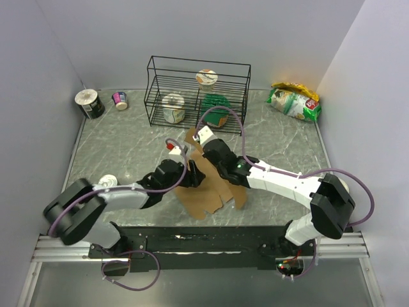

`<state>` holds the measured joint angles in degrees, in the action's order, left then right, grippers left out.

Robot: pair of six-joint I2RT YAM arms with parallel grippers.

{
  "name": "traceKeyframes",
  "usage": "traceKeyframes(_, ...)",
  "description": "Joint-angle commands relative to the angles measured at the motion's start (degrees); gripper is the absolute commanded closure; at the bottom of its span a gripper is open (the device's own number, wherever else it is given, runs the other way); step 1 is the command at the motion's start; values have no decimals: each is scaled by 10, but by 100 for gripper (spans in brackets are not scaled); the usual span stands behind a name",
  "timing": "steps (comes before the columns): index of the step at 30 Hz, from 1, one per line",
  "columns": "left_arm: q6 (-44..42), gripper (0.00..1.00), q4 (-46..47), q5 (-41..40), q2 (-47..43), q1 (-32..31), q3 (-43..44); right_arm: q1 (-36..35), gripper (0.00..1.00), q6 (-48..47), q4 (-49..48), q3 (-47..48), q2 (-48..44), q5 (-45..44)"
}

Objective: Fold the paper box

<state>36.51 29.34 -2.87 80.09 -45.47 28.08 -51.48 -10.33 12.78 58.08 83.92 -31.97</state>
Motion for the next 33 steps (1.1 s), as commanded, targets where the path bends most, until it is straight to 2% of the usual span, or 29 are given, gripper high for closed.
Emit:
traceKeyframes(1, 46, 42, 137, 56, 72, -3, -15, 1, 100, 30, -25, 15, -21, 21)
traceKeyframes(6, 50, 59, 203, 85, 142, -3, -22, -5, 100, 49, -28, 5, -27, 48)
traceKeyframes(12, 65, 64, 251, 98, 197, -3, -36, -24, 100, 80, -21, -7, -12, 69)
traceKeyframes(24, 81, 65, 291, 109, 237, -4, -49, -40, 100, 127, -14, -39, 21, 78)
traceKeyframes(29, 75, 63, 260, 102, 198, -4, -44, -40, 100, 124, -9, -32, 32, 78)
traceKeyframes(33, 51, 52, 195, 75, 113, -4, -45, -40, 100, 109, -13, -30, 32, 88)
